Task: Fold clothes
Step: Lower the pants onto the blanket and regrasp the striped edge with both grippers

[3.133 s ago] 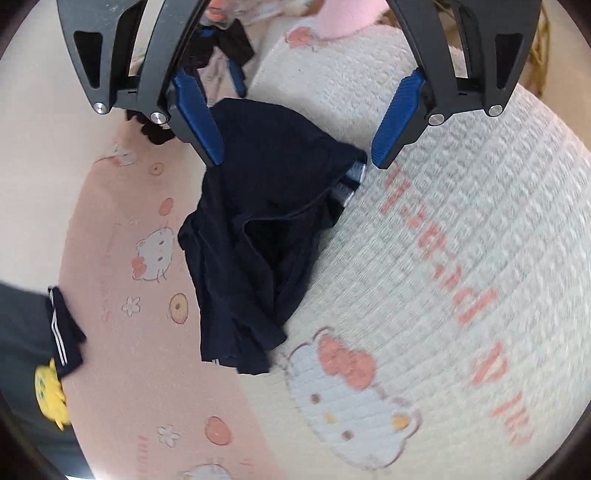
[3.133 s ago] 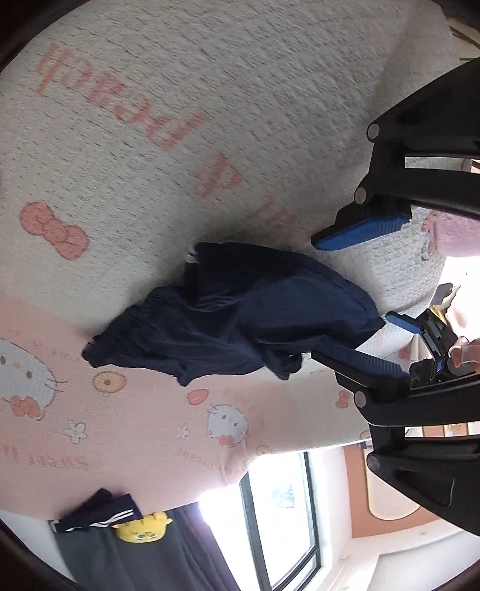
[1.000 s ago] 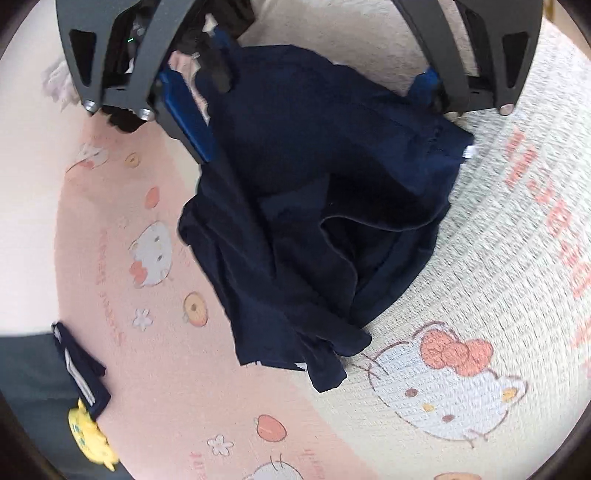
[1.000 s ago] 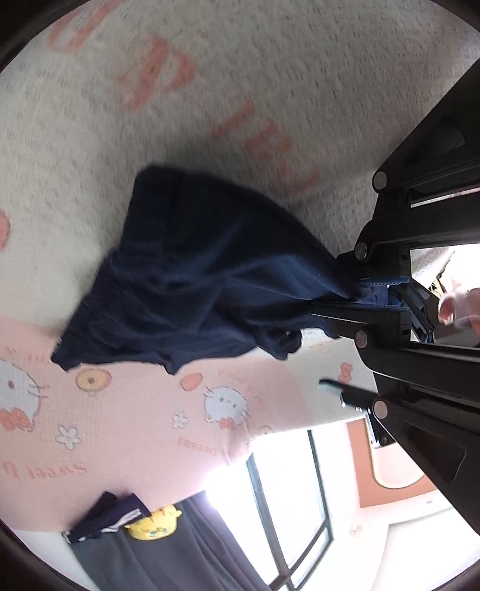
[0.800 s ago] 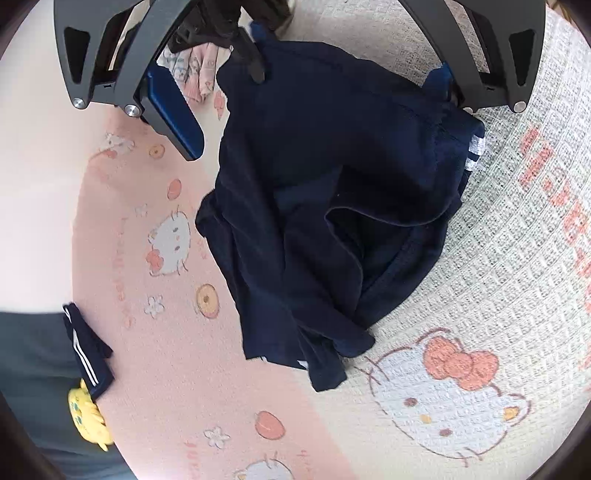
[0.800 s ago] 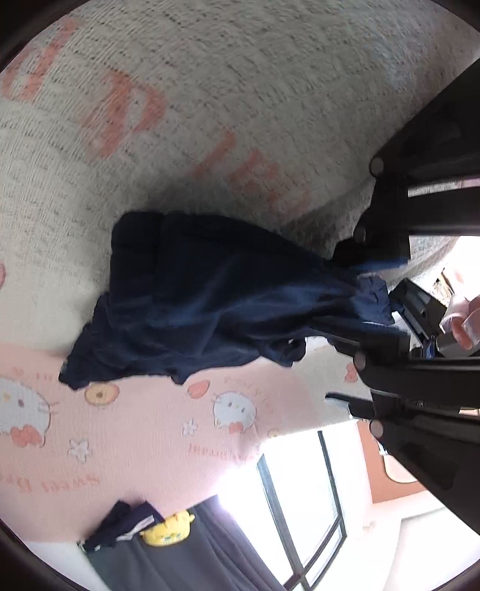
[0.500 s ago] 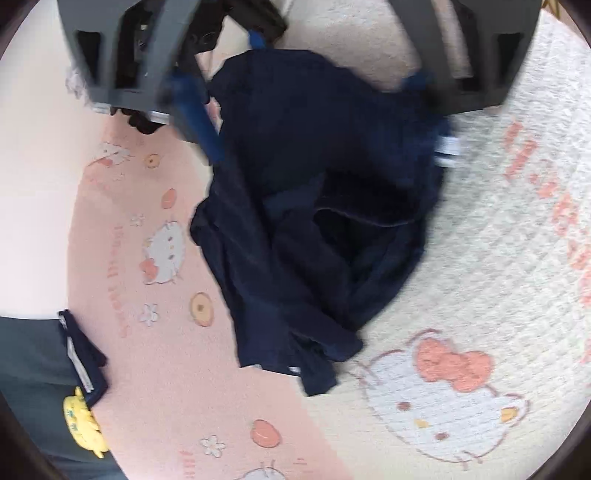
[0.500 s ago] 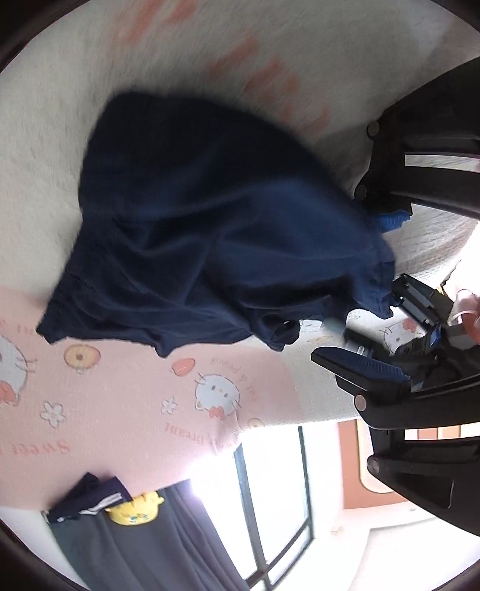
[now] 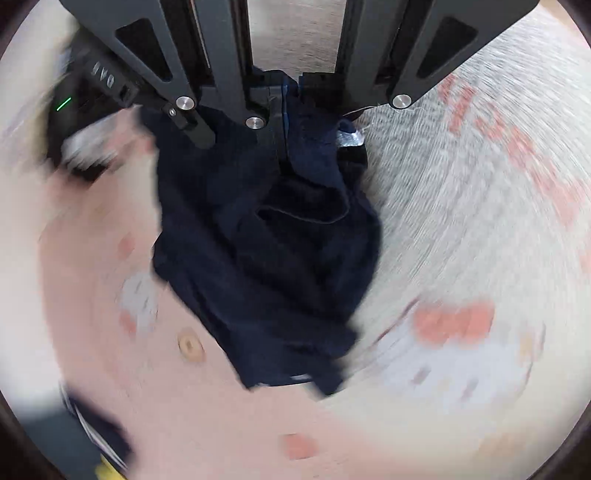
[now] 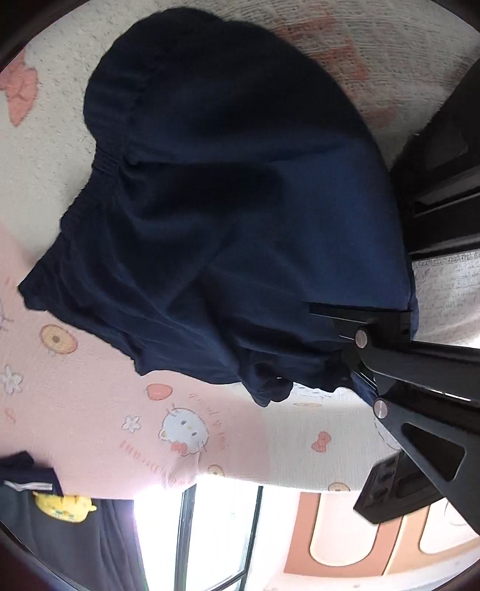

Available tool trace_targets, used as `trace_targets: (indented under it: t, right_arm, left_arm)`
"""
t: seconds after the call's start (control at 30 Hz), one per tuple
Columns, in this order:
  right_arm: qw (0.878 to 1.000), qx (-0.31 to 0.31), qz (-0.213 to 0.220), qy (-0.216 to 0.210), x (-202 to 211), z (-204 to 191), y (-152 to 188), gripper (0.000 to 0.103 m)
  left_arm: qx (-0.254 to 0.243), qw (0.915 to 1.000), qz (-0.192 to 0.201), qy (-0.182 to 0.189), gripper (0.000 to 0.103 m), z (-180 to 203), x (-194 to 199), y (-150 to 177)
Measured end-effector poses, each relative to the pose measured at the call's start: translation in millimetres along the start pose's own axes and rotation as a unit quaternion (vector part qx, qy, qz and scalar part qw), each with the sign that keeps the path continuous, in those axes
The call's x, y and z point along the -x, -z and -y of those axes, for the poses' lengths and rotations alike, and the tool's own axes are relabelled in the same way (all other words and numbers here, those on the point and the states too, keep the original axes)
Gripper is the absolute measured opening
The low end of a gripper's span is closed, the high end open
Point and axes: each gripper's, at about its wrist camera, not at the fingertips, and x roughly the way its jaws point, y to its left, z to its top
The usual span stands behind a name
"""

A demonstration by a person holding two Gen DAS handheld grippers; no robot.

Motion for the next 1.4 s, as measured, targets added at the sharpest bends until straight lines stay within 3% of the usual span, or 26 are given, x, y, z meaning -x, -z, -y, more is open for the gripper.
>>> trace_targets:
  t: [0.03,0.13,0.33,0.53,0.77,0.87,0.93,1.0,1.1,1.13,1.27,1.33,1.4]
  right_arm:
    - [1.000,0.002,-0.005,0.004,0.1,-0.4,-1.5,0.000]
    - [0.991,0.107,-0.003,0.076,0.2,-31.1,0.9,0.000]
    - [0.984,0.147,-0.033,0.093,3.2,-43.3,22.4,0.001]
    - [0.977,0.170,-0.067,0.108,0.8,-55.7,33.0,0.001]
    - [0.988,0.113,-0.075,0.072,8.5,-40.6,24.3,0.001]
    - [0.993,0.083,-0.072,0.049,12.9,-31.5,19.8,0.002]
    - [0.995,0.063,-0.071,0.033,15.8,-25.5,16.8,0.007]
    - [0.997,0.047,-0.065,0.022,19.6,-20.0,13.7,0.028]
    - [0.998,0.031,-0.050,0.014,26.8,-12.7,8.5,0.041]
    - [0.999,0.026,-0.045,0.011,29.2,-10.2,6.8,0.042]
    - [1.000,0.004,-0.025,0.000,38.9,-0.5,0.0,0.042]
    - [1.000,-0.007,-0.015,-0.005,43.7,4.4,-3.4,0.042]
    - [1.000,-0.017,-0.005,-0.011,48.6,9.2,-6.8,0.041]
  left_arm:
    - [-0.037,0.9988,0.008,-0.032,0.004,11.9,1.3,1.6]
    - [-0.101,0.9894,0.027,-0.101,0.004,32.9,4.3,7.4]
    - [-0.122,0.9806,0.030,-0.150,0.004,31.6,20.0,11.4]
    - [-0.114,0.9823,0.015,-0.148,0.004,20.3,37.3,20.8]
    - [-0.111,0.9827,-0.009,-0.148,0.004,16.1,40.9,23.0]
    - [-0.096,0.9862,-0.017,-0.134,0.004,9.6,43.2,26.0]
    - [-0.070,0.9927,-0.012,-0.098,0.004,2.3,48.1,24.2]
    - [-0.020,0.9984,-0.013,-0.052,0.005,-9.6,52.8,20.6]
    - [0.064,0.9973,-0.033,0.008,0.006,-31.4,53.9,14.0]
    - [0.086,0.9953,-0.038,0.022,0.009,-37.4,53.7,12.2]
    - [0.160,0.9826,-0.046,0.082,0.049,-54.1,52.7,10.0]
    - [0.186,0.9774,-0.040,0.093,0.056,-56.9,53.5,9.2]
    - [0.187,0.9773,-0.041,0.090,0.056,-54.6,51.9,6.1]
